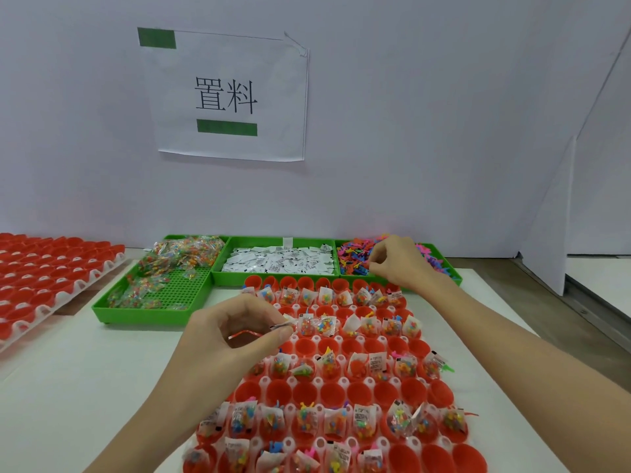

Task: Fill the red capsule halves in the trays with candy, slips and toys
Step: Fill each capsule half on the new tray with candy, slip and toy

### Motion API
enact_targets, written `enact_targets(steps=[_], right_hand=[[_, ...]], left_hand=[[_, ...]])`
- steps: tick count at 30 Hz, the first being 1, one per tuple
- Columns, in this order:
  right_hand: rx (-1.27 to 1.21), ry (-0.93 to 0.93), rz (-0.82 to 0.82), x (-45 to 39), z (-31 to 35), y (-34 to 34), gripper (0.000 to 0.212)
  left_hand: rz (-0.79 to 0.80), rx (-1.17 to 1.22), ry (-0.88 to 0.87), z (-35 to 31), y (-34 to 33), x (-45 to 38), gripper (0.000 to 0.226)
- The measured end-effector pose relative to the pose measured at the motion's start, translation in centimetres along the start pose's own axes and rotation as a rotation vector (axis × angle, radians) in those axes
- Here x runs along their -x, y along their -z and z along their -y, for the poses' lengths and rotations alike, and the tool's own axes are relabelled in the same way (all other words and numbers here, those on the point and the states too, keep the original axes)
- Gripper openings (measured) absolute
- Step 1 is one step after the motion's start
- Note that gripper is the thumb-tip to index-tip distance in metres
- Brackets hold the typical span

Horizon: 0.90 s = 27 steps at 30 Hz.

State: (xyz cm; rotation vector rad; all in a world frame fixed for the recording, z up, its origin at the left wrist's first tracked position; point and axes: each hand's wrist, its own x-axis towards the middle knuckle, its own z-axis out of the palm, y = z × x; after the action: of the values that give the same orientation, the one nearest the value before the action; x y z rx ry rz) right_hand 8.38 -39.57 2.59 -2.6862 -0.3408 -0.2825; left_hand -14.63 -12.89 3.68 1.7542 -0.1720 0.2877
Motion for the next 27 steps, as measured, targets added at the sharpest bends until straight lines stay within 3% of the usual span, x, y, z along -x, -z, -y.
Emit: enact_targets(steps=[11,17,27], right_hand=[[-0.419,-0.148,-0.163,2.4,-0.9,-0.1,0.009],[-0.65,-0.149,-0.153,5.1,0.3,0.7,0.009],[-0.803,0.072,-0.016,16.5,7.6,2.8,0.007]], left_hand=[[-0.004,0.026,0.012,0.2,0.0,0.1,0.014],[-0.003,0.048,0.024,0.3,0.1,0.1,0.019],[0.11,0.074,0.041,0.3,-0.6,0.6,0.018]])
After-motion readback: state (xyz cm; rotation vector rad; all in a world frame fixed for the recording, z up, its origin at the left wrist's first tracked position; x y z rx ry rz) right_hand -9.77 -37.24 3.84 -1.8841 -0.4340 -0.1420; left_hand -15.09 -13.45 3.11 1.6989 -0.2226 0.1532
